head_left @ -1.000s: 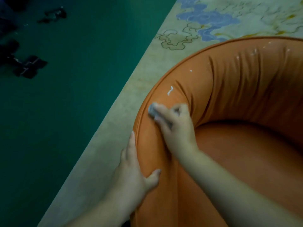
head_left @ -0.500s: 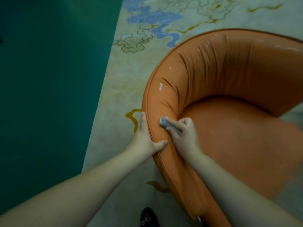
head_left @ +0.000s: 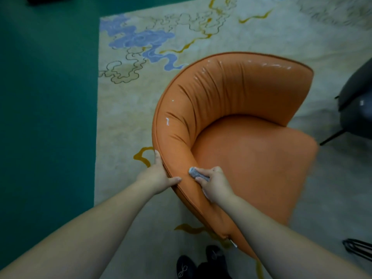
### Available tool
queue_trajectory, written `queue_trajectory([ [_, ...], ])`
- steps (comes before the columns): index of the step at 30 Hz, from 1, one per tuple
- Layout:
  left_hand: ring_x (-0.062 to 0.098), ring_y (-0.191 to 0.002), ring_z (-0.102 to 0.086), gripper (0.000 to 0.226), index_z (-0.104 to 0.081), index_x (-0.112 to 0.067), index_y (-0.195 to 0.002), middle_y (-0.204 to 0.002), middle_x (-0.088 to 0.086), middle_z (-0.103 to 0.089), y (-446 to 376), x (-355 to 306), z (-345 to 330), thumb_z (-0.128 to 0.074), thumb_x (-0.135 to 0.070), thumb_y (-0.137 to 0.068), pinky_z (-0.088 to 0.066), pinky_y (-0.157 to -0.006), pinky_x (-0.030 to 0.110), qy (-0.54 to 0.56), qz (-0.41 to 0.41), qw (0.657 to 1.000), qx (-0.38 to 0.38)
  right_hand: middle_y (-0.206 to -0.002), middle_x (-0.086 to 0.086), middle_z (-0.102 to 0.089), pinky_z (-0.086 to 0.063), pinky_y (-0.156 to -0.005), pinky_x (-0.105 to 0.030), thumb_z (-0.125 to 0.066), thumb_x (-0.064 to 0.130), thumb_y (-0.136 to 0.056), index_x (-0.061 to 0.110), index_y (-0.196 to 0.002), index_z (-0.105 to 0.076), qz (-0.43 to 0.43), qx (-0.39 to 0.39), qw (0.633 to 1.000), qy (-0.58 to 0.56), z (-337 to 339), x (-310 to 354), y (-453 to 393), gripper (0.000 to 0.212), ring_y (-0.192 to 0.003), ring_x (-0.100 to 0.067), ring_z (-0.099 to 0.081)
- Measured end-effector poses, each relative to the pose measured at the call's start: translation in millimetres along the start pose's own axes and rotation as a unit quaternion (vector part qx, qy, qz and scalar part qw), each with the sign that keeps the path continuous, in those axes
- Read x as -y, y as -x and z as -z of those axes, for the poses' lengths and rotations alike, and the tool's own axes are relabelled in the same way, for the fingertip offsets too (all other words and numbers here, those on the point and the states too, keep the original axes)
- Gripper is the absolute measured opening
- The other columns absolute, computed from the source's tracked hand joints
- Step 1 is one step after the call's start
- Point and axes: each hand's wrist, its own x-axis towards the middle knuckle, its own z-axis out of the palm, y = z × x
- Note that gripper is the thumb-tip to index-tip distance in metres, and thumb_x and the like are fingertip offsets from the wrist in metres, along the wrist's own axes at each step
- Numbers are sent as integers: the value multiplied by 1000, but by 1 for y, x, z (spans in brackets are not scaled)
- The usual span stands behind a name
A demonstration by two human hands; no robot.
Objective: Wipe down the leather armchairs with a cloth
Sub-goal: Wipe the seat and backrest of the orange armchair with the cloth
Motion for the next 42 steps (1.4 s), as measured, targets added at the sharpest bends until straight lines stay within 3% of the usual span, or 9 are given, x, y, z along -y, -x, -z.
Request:
queue_trajectory([
  [10, 29, -143, -19, 95, -4, -25, -154, -161, -1, -3, -7, 17, 13, -60, -57, -84, -23, -114, 39, -71, -95, 987, -109, -109, -3, -42, -35, -89, -11, -64, 20, -91, 22, -120, -65, 2, -39, 997, -73, 7, 21, -18, 30, -94, -7, -50],
  [16, 24, -146, -9, 88, -14, -22, -153, -162, -6, -2, -31, 27, 27, -56, -59, -85, -19, -118, 40, -140, -162, 972, -98, -100, -4, -40, -31, -82, 4, -67, 10, -87, 19, -120, -66, 109, -55, 991, -56, -35, 58, -33, 35, -86, -6, -46],
  [21, 22, -147, -8, 83, -10, -25, -153, -162, -6, -2, -62, 44, 57, -50, -59, -89, -20, -116, 42, -213, -267, 936, -85, -102, -4, -42, -45, -87, -16, -63, 12, -90, 20, -121, -66, 3, -178, 979, -94, -46, 75, -73, 32, -81, -3, -48],
  [26, 21, -147, -8, 81, -8, -26, -154, -162, -7, -1, -99, 58, 95, -49, -57, -91, -19, -117, 39, -256, -361, 895, -53, -98, -2, -42, -31, -69, 7, -66, 10, -88, 21, -120, -66, -7, -291, 951, -103, -67, 88, -85, 34, -77, 9, -49],
  [29, 21, -147, -6, 79, -8, -27, -154, -162, -7, 0, -112, 61, 107, -48, -55, -92, -17, -118, 41, -267, -403, 875, -31, -106, -11, -56, -40, -72, 2, -65, 7, -88, 11, -120, -65, -88, -330, 935, -99, -55, 85, -96, 33, -73, -6, -58],
  [32, 21, -147, -6, 78, -9, -27, -154, -162, -8, 2, -121, 67, 113, -48, -54, -92, -17, -118, 41, -264, -425, 866, -14, -112, -15, -65, -55, -83, -28, -64, 10, -88, 10, -121, -65, -124, -358, 914, -145, -55, 93, -99, 33, -86, -24, -65],
  [35, 20, -147, -8, 77, -10, -27, -153, -162, -8, 3, -132, 70, 117, -48, -55, -92, -17, -118, 38, -260, -442, 858, -12, -103, -13, -52, -40, -74, -2, -68, 13, -87, 16, -121, -67, -50, -356, 930, -79, -76, 105, -95, 34, -83, -17, -54],
  [39, 20, -146, -11, 77, -11, -27, -154, -162, -7, 2, -143, 69, 121, -49, -54, -92, -18, -118, 37, -248, -457, 854, -6, -126, -13, -52, -36, -57, 4, -61, 11, -91, 10, -125, -63, -175, -372, 904, -120, -61, 92, -97, 33, -91, -25, -64],
  [42, 21, -144, -15, 76, -16, -23, -153, -162, -4, -2, -155, 65, 128, -50, -53, -92, -19, -117, 36, -226, -451, 863, -23, -114, -6, -49, -35, -51, 5, -62, 15, -91, 20, -123, -64, -121, -414, 891, -141, -59, 111, -107, 32, -82, -6, -56],
])
